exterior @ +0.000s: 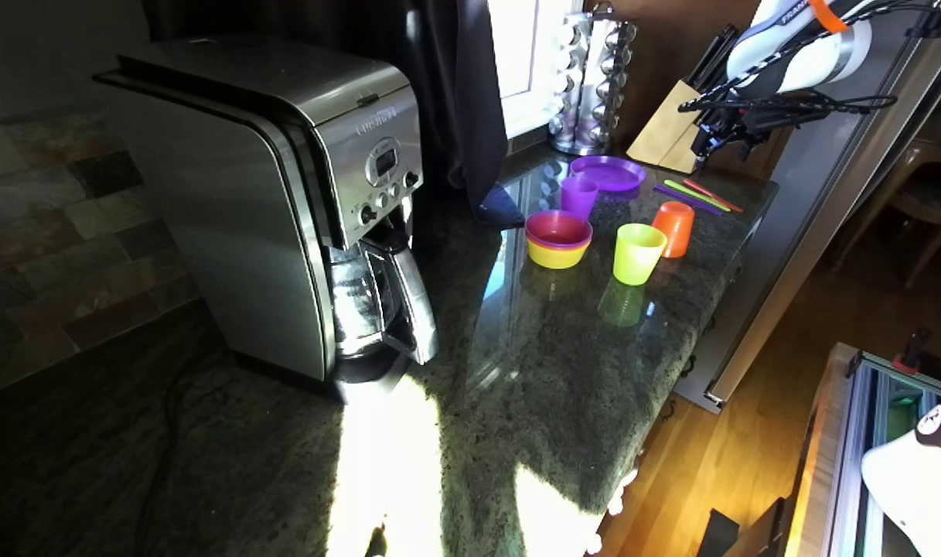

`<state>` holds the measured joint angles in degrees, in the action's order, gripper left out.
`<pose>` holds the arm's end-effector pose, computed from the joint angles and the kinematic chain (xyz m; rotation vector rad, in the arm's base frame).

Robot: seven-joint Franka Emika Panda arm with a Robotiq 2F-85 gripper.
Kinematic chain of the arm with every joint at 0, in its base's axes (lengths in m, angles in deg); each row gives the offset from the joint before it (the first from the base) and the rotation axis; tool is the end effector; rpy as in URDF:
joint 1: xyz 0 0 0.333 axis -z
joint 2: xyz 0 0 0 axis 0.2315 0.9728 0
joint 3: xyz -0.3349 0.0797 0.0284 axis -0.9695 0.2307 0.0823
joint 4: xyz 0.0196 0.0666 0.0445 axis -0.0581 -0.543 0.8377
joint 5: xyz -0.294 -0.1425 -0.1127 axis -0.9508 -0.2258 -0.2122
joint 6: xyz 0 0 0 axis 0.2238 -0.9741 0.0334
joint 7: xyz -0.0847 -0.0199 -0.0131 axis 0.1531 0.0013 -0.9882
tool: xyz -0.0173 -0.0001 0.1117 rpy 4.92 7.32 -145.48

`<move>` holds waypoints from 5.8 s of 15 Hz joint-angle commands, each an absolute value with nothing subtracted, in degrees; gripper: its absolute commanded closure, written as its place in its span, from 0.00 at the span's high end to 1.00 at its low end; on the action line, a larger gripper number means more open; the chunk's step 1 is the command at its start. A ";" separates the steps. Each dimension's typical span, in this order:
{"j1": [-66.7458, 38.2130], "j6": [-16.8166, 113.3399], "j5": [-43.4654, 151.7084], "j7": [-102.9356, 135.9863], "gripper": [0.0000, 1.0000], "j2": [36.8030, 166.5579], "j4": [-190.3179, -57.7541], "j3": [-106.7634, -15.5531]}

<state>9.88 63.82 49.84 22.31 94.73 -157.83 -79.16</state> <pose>0.3894 -0.3797 0.3958 2.7469 -0.9328 0.2707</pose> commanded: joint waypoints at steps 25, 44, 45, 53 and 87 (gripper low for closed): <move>22.77 49.72 63.74 36.25 1.00 119.43 -129.76 -72.78; 22.89 46.73 61.20 35.16 0.00 118.16 -128.66 -74.02; 22.52 46.80 60.58 33.98 0.01 117.52 -129.10 -74.84; 23.09 46.62 59.54 33.82 0.40 115.57 -131.01 -75.89; 22.69 48.64 63.13 30.53 0.04 114.35 -133.90 -72.73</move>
